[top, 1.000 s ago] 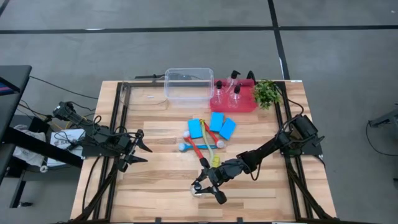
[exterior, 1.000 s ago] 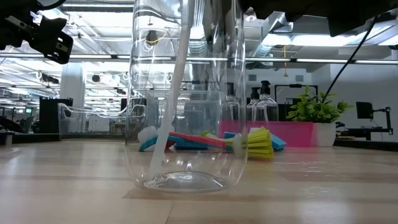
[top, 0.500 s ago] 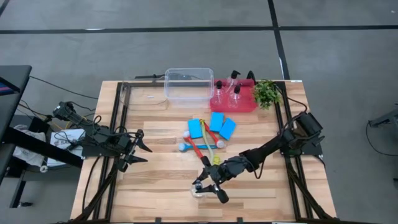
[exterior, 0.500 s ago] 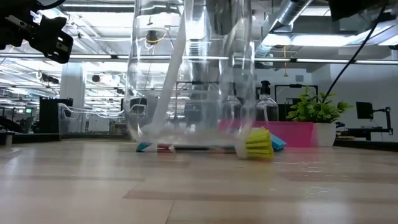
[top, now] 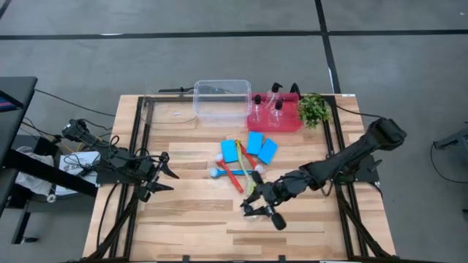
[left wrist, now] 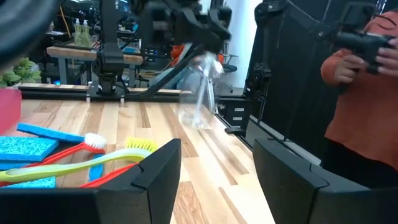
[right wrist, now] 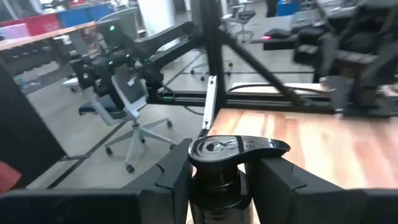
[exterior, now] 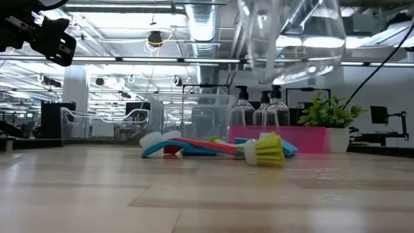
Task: Pick & Place Kitchen Sink Supplies
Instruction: Put the transparent bottle into the red bin
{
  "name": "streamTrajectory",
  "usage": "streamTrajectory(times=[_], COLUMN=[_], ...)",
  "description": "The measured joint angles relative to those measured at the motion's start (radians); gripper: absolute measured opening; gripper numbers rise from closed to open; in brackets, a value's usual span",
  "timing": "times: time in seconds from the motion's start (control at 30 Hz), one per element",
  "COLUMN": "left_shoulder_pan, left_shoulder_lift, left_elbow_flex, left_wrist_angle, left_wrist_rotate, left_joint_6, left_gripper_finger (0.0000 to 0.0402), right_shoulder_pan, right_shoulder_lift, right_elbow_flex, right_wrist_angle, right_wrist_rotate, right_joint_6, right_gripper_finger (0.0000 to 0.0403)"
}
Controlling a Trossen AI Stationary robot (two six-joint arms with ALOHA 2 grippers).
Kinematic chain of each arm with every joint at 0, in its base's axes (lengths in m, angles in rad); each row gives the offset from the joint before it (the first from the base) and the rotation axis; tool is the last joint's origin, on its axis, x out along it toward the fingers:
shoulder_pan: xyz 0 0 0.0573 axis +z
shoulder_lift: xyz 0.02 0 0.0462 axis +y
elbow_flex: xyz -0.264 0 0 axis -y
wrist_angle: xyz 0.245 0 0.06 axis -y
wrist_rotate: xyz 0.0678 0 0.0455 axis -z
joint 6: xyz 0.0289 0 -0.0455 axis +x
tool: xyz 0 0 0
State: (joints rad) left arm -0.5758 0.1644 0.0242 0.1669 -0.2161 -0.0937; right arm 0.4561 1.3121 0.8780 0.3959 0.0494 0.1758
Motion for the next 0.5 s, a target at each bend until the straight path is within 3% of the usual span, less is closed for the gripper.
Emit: streamTrajectory(times=[0.17, 0.5], left_shoulder_pan=[0.0, 0.0], left_shoulder_lift=[0.0, 0.0], left_elbow_flex=[0.0, 0.0], left_wrist_angle=[0.0, 0.0], left_wrist_rotate=[0.0, 0.0], left_joint_6=[0.0, 0.0], left_gripper_finger=[0.0202, 0.0202], right_shoulder_pan=[0.0, 0.0], right_shoulder_lift=[-0.135, -0.414], right_elbow_flex=[0.0, 0.0], right_wrist_angle=[-0.126, -0.385], right_wrist_rotate=[0.059, 0.21], right_joint_6=[-0.019, -0.083], right_gripper_finger=[0.0141, 0.0126])
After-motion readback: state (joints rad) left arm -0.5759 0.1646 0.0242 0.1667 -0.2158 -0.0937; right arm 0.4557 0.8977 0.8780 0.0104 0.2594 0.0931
